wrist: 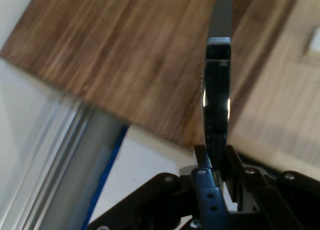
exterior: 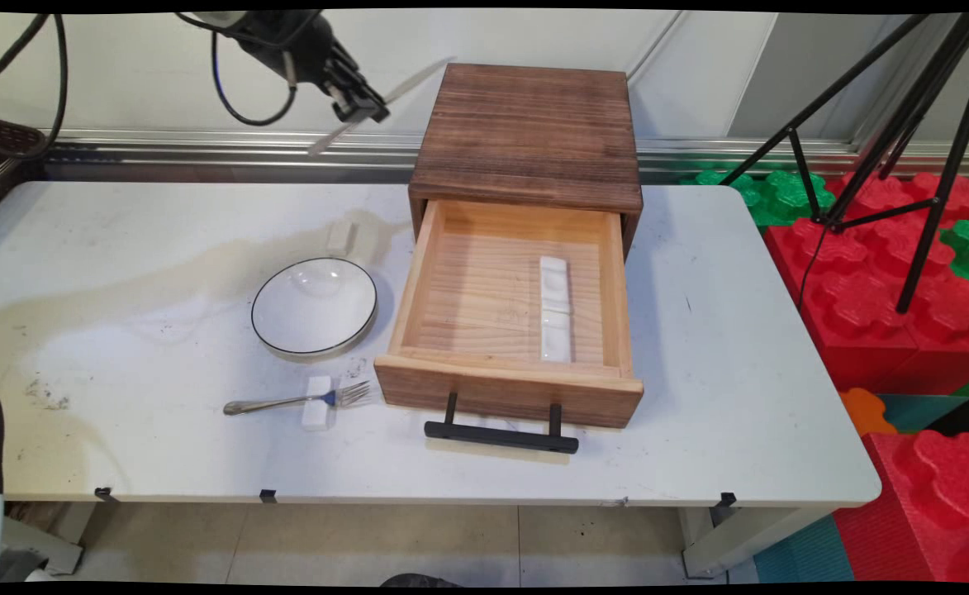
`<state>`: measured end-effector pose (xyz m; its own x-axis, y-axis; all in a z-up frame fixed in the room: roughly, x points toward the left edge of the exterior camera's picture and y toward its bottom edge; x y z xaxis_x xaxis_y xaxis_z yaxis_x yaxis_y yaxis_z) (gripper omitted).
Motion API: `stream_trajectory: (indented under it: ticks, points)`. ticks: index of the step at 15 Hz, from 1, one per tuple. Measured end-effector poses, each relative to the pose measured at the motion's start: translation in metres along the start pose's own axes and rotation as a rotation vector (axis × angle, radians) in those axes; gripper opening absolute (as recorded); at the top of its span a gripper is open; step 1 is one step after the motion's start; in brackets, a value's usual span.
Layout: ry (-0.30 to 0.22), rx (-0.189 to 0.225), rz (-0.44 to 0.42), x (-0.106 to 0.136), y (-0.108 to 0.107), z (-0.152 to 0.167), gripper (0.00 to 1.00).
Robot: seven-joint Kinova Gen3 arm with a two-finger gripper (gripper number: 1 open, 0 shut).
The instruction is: Place the picked object into the drawer
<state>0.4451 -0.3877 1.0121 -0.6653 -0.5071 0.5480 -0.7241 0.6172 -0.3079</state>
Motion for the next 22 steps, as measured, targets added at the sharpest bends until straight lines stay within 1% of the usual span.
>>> stream_trajectory:
  ticks: [3, 5, 6, 8, 12, 16, 19, 22]
  points:
    - [0.004, -0.048, 0.045, 0.020, 0.031, -0.001, 0.00]
    - [0.003, -0.073, 0.068, 0.028, 0.047, 0.001, 0.00]
    - [0.000, -0.091, 0.083, 0.035, 0.059, 0.003, 0.00]
    - [-0.003, -0.113, 0.100, 0.046, 0.078, 0.009, 0.00]
    - [-0.007, -0.155, 0.136, 0.068, 0.109, 0.028, 0.00]
    - [-0.002, -0.188, 0.190, 0.085, 0.124, 0.053, 0.00]
    - [0.004, -0.213, 0.225, 0.093, 0.128, 0.076, 0.00]
    - [0.009, -0.233, 0.246, 0.096, 0.128, 0.096, 0.00]
